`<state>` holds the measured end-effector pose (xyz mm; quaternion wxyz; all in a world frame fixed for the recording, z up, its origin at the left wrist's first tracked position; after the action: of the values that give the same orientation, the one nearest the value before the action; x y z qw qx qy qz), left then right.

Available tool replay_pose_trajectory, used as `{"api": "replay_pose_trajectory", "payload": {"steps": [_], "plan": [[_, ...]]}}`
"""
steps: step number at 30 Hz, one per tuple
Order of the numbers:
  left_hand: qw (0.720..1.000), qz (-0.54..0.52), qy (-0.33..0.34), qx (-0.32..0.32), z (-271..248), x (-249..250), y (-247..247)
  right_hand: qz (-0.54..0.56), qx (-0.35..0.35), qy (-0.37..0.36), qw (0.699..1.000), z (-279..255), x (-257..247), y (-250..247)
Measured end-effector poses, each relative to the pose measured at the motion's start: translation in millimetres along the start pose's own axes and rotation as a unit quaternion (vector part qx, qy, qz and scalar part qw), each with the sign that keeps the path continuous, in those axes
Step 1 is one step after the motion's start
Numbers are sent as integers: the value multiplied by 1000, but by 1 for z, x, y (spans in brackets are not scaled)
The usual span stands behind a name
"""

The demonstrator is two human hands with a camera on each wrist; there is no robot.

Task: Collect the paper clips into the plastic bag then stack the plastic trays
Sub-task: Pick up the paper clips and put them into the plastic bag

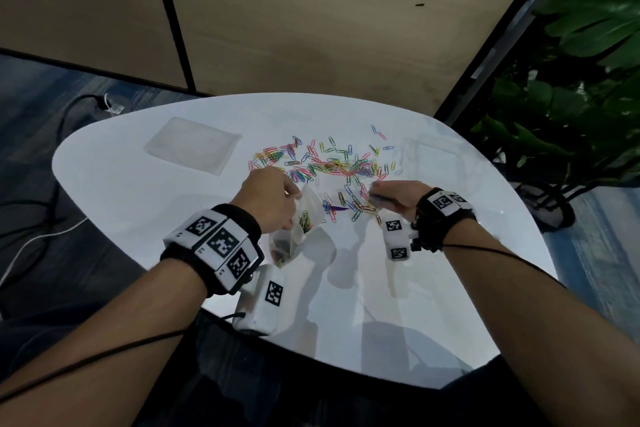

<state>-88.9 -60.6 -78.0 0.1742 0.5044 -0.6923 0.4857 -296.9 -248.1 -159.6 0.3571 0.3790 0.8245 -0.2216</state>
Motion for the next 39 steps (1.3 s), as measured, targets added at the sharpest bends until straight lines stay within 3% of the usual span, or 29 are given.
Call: {"api": "replay_pose_trajectory", "payload": {"steps": [1,3,7,9,11,14,19,22,23,25,27,28,30,33,35,39], "plan": [[1000,-3,-2,-2,1,1,2,116,-27,3,993,-5,-2,7],[1000,-6,-5,-3,2,5,6,186,-97,8,978,-24,-18,31],[1000,-15,-6,6,5,11,12,131,-226,-35,965,-60,-47,82],[1000,-25,-6,12,6,13,13,50,-204,-64,976,-62,-46,97],[999,-34,-7,18,6,14,14,-46,-139,-104,984,-58,-45,103],[998,-48,-9,35,5,12,8,-155,-101,-137,973,-52,-52,109],[998,-47,1,51,1,16,-1,-295,-136,-141,935,-58,-61,115],[998,-9,14,60,1,16,-4,-235,-222,-135,936,-60,-70,110],[998,4,21,62,0,16,-5,-195,-223,-143,944,-53,-78,100],[998,13,27,60,-1,16,-7,-114,-151,-163,968,-17,-91,66],[998,13,29,60,0,14,-9,-183,-17,-170,968,32,-98,30],[998,15,31,60,0,14,-9,-291,48,-168,940,51,-101,18],[998,12,33,58,5,13,-9,-497,103,-145,849,88,-102,5],[998,0,27,57,12,9,-8,-623,65,-103,773,135,-97,1],[998,-2,25,50,17,7,-8,-654,57,-71,751,160,-96,-10],[999,14,24,38,28,6,-14,-664,85,-31,742,187,-86,-38]]}}
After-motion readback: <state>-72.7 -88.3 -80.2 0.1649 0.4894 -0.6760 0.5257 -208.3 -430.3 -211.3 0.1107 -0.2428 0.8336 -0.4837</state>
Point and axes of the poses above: each hand's wrist, its own z-axis towards the middle knuckle, its own y-axis out of the palm, x = y × z, the point moved 5 cm from there along z, towards the middle knuckle, and after that the axes turned 10 degrees about -x, right-handed, at the moved point
